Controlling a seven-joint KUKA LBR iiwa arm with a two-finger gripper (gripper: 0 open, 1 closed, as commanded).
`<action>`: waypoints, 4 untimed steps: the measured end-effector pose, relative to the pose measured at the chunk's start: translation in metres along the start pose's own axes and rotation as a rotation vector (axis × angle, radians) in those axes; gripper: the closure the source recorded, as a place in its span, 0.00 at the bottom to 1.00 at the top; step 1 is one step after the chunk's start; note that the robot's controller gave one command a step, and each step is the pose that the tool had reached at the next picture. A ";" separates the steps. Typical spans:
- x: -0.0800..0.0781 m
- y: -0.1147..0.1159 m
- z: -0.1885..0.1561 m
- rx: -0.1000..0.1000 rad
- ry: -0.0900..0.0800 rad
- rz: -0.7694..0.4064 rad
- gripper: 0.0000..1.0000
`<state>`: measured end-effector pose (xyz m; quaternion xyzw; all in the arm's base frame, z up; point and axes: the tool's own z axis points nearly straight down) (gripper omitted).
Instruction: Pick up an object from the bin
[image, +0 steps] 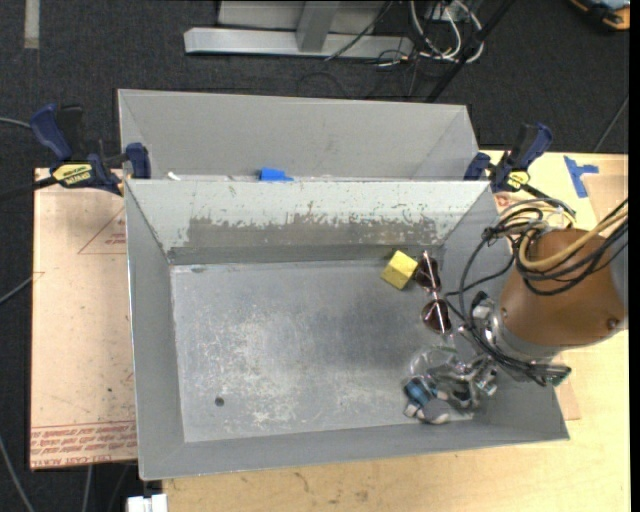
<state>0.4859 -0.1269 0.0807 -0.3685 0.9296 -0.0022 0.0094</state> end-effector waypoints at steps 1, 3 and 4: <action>0.003 0.003 -0.017 -0.014 0.013 0.000 1.00; 0.003 0.002 -0.053 -0.010 0.013 0.002 1.00; 0.003 0.001 -0.060 -0.007 0.012 0.002 1.00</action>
Offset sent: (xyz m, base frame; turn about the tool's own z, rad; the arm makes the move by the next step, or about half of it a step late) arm 0.0000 -0.0001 0.0231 0.0001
